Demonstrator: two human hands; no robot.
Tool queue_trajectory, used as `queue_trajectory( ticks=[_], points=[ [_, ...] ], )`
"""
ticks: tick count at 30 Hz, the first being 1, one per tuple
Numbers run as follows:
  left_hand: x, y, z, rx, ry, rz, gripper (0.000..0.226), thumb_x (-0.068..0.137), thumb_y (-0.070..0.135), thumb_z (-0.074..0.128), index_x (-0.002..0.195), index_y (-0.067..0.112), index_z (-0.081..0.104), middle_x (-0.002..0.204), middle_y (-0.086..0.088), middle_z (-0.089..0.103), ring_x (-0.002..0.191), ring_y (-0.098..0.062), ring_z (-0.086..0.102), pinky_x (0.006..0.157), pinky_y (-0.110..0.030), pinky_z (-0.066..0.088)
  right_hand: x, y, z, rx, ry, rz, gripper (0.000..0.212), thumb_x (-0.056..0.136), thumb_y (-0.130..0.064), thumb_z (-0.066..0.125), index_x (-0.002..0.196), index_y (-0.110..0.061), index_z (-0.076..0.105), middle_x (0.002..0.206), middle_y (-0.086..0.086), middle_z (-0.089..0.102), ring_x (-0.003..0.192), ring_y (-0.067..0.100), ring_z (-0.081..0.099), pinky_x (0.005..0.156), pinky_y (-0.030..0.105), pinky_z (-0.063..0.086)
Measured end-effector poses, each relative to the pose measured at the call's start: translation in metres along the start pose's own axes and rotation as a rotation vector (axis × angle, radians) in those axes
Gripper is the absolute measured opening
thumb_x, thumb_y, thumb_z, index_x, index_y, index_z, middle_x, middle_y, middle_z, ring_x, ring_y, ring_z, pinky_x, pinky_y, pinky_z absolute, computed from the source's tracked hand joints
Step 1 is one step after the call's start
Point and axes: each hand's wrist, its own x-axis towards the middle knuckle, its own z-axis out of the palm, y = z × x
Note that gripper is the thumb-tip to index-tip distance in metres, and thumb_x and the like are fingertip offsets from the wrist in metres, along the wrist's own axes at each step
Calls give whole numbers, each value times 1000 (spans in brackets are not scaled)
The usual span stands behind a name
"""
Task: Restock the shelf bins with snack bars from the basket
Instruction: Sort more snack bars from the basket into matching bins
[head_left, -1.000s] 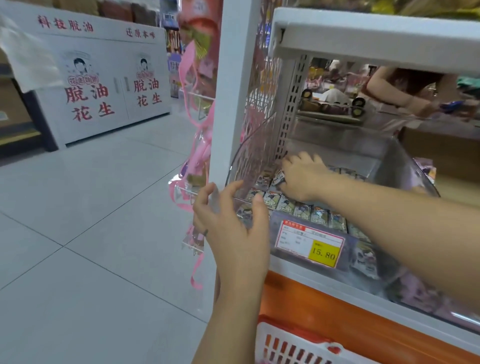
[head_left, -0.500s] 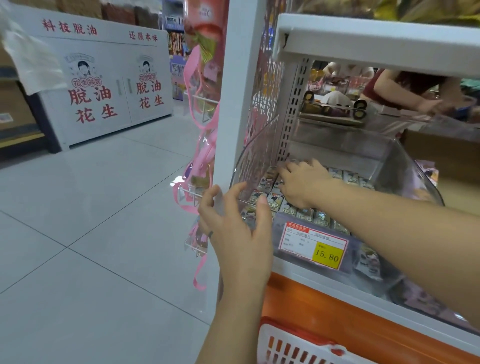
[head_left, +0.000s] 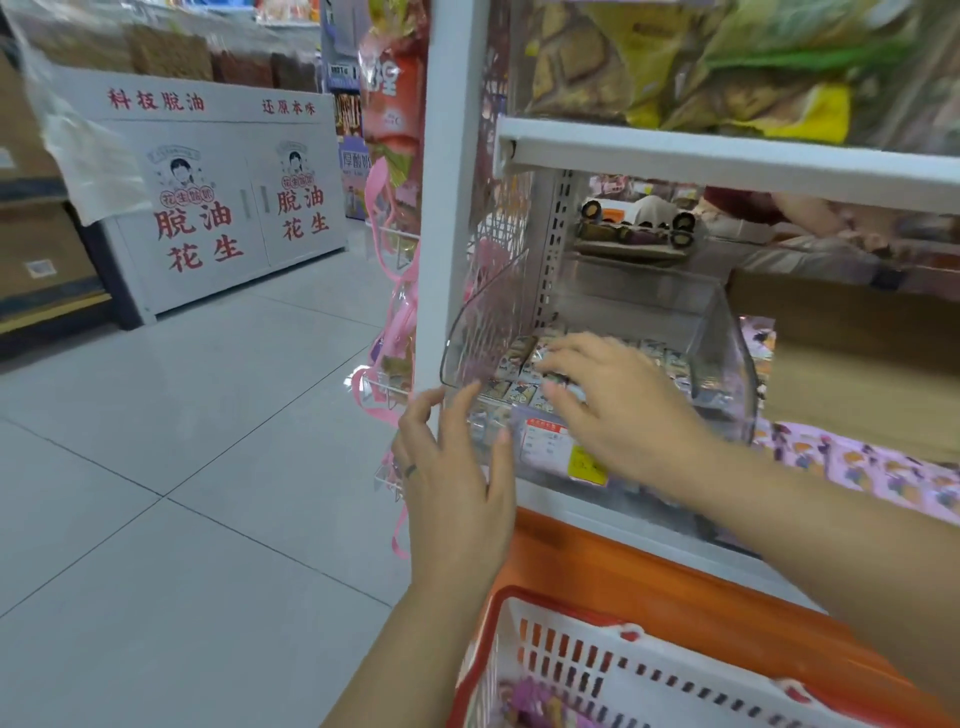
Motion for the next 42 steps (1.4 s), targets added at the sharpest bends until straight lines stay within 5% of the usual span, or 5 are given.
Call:
queue_trajectory(
  ticks=[6, 14, 20, 33, 42],
  points=[
    [-57, -26, -8, 206, -172, 153, 36, 87, 33, 40, 114, 19, 60, 119, 0, 52, 108, -19, 49, 92, -28, 34, -99, -9, 19, 122, -60, -209, 31, 90, -32, 41, 101, -21, 67, 107, -4, 65, 102, 19, 58, 89, 35, 42],
    [-138, -102, 1, 406, -795, -98, 49, 95, 29, 49, 142, 27, 35, 151, -1, 22, 135, -26, 31, 105, -38, 36, -188, 5, 122, 219, -746, -86, 30, 98, -21, 44, 124, -17, 58, 123, 1, 56, 114, 17, 50, 99, 27, 38],
    [-144, -110, 2, 239, -746, -138, 51, 95, 15, 48, 143, 27, 36, 148, 6, 30, 123, -17, 48, 93, -40, 48, -220, 29, 188, 204, -1174, 88, 38, 98, -14, 46, 136, -16, 48, 134, 8, 52, 118, 27, 53, 99, 42, 43],
    [-146, -110, 2, 211, -728, -147, 50, 96, 15, 45, 143, 31, 35, 143, 7, 36, 117, -14, 49, 89, -34, 47, -277, 23, 223, -168, -862, -89, 53, 93, -7, 45, 143, -14, 30, 143, 8, 37, 129, 25, 33, 103, 38, 29],
    [-146, -108, 1, 233, -735, -146, 48, 97, 17, 42, 143, 31, 34, 144, 8, 35, 111, -16, 54, 84, -34, 49, -265, 19, 218, -203, -984, -90, 60, 88, -2, 53, 142, -12, 28, 141, 15, 38, 125, 29, 42, 101, 38, 35]
  ],
)
